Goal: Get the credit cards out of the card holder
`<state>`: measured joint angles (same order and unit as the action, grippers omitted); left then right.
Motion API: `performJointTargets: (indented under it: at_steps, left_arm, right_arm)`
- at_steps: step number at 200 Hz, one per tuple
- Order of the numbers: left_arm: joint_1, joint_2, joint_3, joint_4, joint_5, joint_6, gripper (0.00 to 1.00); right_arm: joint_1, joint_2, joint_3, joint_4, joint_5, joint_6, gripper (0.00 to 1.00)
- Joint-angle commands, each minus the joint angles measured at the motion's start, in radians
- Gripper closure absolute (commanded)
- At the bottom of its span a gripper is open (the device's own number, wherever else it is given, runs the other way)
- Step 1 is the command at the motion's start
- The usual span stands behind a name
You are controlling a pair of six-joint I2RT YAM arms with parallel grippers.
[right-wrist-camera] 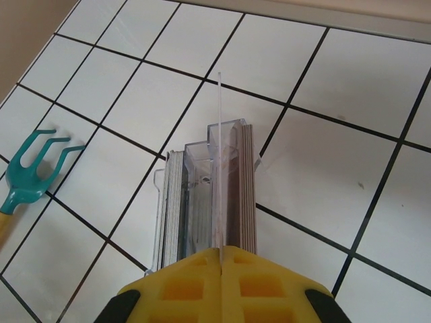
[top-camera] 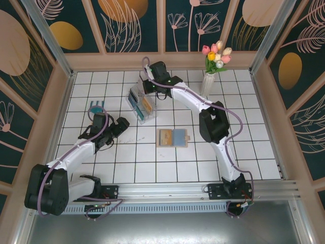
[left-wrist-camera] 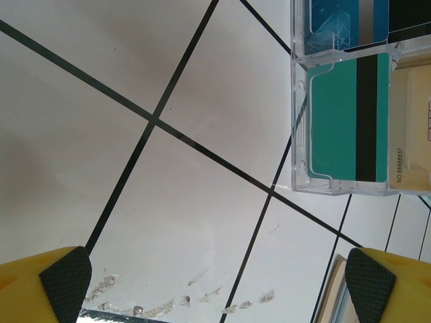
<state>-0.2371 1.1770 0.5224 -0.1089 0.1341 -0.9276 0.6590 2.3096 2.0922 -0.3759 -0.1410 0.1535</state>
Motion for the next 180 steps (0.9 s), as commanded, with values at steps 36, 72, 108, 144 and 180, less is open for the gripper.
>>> performJointTargets:
  at_steps: [36, 72, 108, 144, 180]
  left_arm:
    - [0.006, 0.009, -0.001, 0.006, 0.012, 0.012, 0.02]
    - [0.006, 0.012, 0.000, 0.005, 0.015, 0.013, 0.02]
    - [0.006, 0.009, -0.005, 0.004, 0.018, 0.014, 0.01]
    - [0.007, 0.010, -0.005, 0.006, 0.020, 0.015, 0.02]
    - [0.006, 0.006, -0.005, 0.003, 0.021, 0.016, 0.01]
  right_arm:
    - [-0.005, 0.043, 0.081, -0.078, -0.050, -0.032, 1.00]
    - [-0.004, 0.057, 0.107, -0.101, -0.052, -0.034, 1.00]
    - [-0.006, 0.059, 0.113, -0.110, -0.023, -0.036, 1.00]
    - [-0.007, 0.063, 0.121, -0.113, -0.015, -0.034, 0.97]
    - [-0.006, 0.070, 0.134, -0.121, -0.018, -0.029, 0.95]
